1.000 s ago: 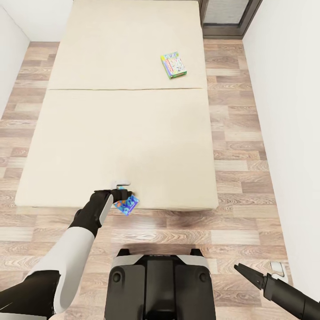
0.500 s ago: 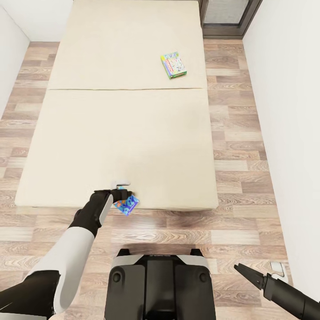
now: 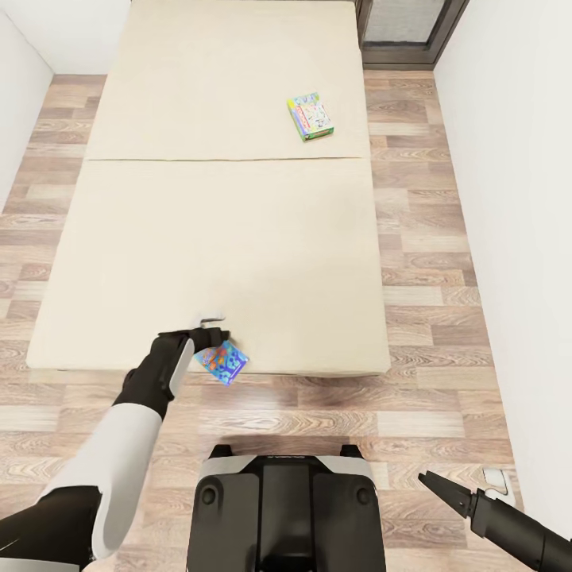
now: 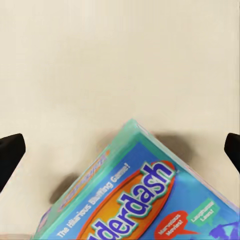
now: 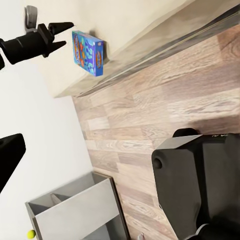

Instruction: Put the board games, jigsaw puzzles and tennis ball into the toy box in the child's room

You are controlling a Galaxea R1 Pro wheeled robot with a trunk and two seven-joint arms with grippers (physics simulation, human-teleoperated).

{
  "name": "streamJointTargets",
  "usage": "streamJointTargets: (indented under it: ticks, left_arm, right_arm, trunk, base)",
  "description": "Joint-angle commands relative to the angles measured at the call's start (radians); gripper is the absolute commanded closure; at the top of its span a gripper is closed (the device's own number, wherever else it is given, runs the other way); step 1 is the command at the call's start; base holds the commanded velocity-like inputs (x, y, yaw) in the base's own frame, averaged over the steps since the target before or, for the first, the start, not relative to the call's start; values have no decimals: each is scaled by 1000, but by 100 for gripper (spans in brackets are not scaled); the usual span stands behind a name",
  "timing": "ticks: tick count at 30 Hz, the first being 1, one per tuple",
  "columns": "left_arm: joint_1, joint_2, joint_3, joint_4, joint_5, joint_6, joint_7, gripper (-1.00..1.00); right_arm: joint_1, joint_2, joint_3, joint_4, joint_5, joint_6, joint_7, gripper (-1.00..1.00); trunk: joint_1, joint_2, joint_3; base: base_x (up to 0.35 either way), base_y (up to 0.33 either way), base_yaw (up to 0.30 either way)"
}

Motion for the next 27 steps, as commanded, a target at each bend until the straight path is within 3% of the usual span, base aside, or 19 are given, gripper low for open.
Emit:
streamJointTargets:
  ticks: [1, 11, 17, 21, 27]
  left_arm:
    - [0, 1, 5, -9, 1, 12, -3, -100]
    - [1, 14, 43, -115, 4, 103, -7, -100]
    - [1, 21, 99, -197, 6, 193, -9, -100]
    - [2, 25, 153, -275, 7, 293, -18, -100]
    - [8, 60, 197, -372, 7, 377, -81, -100]
  right_arm:
    - [0, 0, -1, 0, -2, 8, 2, -100]
    - [0, 0, -1, 0, -2, 8, 2, -100]
    - [0, 0, -1, 0, -2, 8, 2, -100]
    - [0, -1, -1, 0, -4, 8, 3, -100]
    - [0, -1, -1, 0, -5, 8, 3, -100]
  trunk:
    - [1, -1, -1]
    - [1, -1, -1]
    - [1, -1, -1]
    - [1, -1, -1]
    - [1, -1, -1]
  base:
    - [0, 0, 0]
    - [0, 0, 0]
    - [0, 0, 0]
    - [0, 0, 0]
    - [0, 0, 0]
